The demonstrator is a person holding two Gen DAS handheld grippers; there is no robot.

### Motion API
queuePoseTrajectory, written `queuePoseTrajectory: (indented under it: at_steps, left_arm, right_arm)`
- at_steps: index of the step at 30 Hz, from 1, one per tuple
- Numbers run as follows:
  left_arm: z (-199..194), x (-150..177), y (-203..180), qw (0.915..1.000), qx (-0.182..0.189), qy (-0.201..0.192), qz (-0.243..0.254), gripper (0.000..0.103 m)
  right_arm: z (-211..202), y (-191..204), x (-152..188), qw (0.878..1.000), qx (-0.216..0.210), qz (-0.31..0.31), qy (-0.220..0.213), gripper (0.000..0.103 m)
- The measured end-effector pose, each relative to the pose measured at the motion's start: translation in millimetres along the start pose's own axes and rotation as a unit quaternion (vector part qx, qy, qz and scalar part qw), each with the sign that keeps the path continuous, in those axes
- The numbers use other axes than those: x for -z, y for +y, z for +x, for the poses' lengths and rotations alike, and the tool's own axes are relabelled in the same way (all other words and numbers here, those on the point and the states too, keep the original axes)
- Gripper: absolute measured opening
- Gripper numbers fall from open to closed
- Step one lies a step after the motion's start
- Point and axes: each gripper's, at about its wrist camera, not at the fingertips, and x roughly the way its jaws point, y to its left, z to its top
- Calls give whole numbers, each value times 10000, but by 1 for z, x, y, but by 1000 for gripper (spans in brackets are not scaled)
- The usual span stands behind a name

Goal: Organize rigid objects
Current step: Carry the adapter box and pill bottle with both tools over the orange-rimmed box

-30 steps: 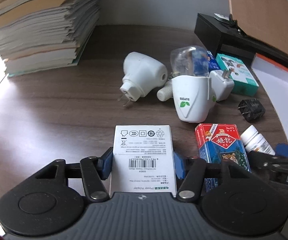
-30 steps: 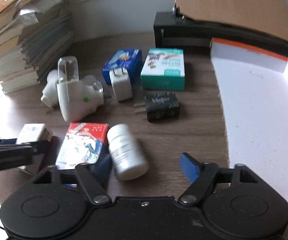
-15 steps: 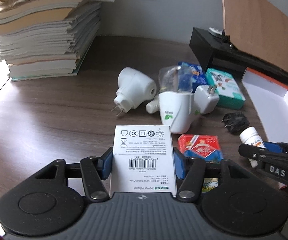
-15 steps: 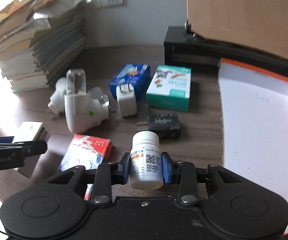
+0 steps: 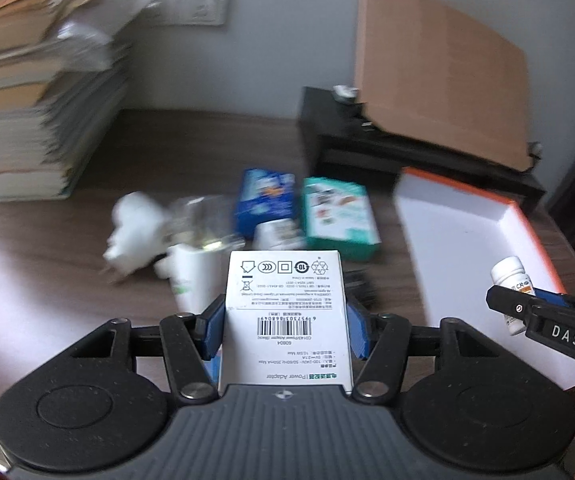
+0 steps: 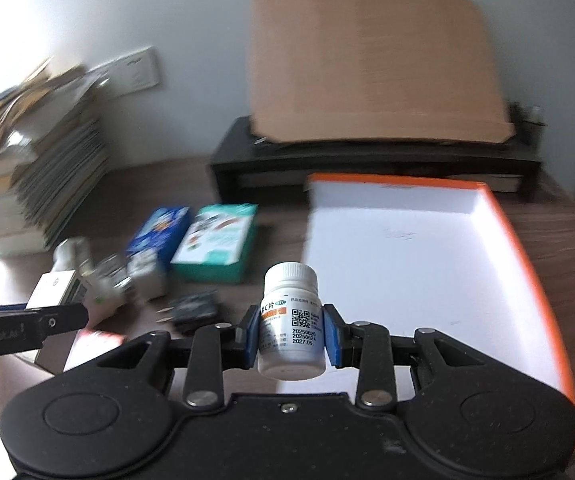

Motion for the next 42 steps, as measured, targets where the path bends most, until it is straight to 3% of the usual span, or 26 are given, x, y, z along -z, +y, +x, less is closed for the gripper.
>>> queuePoseTrajectory:
  at_steps: [9, 17, 28, 42]
  left_arm:
    - [22, -22, -88, 9979, 527, 36, 385, 59]
    - [60, -38, -143, 9968, 583, 5, 556, 59]
    - [84, -54, -175, 9981, 344, 17, 503, 59]
    - [117, -61, -185, 9993, 18, 192, 305, 60]
  right_arm:
    - [-16, -78, -30, 9988, 403, 218, -200, 40]
    - [-3, -129, -43, 9983, 448, 315, -214, 40]
    - [32, -162, -69, 9987, 319, 378, -108, 40]
    - [78, -173, -84, 9992, 159, 339, 150, 40]
